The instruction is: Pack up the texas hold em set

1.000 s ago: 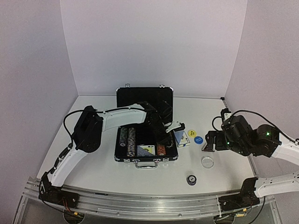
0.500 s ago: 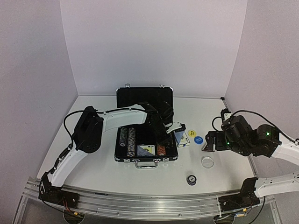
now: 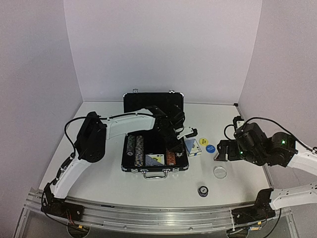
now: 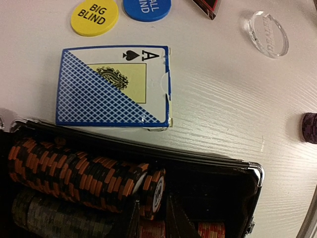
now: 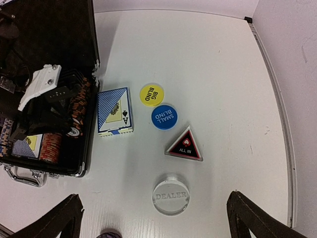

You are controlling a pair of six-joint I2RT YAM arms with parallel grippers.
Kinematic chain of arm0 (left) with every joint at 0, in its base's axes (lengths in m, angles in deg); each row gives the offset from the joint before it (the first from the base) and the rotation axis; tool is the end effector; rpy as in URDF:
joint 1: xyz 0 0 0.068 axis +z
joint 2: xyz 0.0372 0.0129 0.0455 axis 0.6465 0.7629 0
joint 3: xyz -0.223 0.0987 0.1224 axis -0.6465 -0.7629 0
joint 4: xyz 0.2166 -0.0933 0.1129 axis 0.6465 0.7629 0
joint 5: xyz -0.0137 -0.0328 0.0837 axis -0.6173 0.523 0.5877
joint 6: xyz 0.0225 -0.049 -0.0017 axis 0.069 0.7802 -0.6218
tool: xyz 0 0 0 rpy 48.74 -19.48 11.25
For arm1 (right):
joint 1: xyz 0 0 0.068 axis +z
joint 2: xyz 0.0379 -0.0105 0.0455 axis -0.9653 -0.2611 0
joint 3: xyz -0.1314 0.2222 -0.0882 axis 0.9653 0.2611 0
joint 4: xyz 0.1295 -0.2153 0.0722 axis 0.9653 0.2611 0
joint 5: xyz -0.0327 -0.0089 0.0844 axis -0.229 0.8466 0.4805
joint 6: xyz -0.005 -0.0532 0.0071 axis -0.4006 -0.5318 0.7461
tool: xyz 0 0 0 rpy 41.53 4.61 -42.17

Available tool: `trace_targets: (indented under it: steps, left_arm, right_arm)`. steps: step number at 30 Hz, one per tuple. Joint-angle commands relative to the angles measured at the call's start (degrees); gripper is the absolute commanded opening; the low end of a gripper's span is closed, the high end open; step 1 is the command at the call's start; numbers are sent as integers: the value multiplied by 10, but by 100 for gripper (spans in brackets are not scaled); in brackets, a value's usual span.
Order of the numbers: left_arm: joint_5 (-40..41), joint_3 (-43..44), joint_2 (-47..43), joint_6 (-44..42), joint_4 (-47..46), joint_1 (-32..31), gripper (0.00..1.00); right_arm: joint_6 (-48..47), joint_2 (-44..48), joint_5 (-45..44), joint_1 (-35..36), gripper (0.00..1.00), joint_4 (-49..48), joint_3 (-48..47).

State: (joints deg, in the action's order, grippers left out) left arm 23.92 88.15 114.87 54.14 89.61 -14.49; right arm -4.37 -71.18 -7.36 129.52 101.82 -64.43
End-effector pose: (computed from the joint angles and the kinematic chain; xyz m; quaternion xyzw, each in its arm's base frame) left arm 0.2989 -0.4402 0.1778 0.6081 0.7458 -0.1991 0.1855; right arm 0.1189 0.1287 0.2892 -0.0307 0.8856 0.0207 0.4629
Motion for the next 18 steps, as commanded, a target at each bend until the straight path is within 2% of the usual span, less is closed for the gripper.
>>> trace_targets:
  steps: [1, 7, 12, 13, 18]
  left_arm:
    - [39, 24, -60, -8, -23, 6, 20]
    - [26, 17, -87, -10, -23, 6, 22]
    - [-30, -46, -146, -5, -49, 6, 26]
    - [-40, -65, -163, 2, -61, 6, 32]
    - [-53, -178, -255, 81, -134, 6, 90]
  right_arm:
    - [-4, -2, 0, -2, 98, 1, -14]
    - [-4, 1, 1, -2, 98, 2, -14]
    - [-2, 8, 5, -2, 98, 2, -11]
    - [-3, 9, 8, -2, 98, 2, -9]
    - [-21, 2, 55, -2, 98, 2, -2]
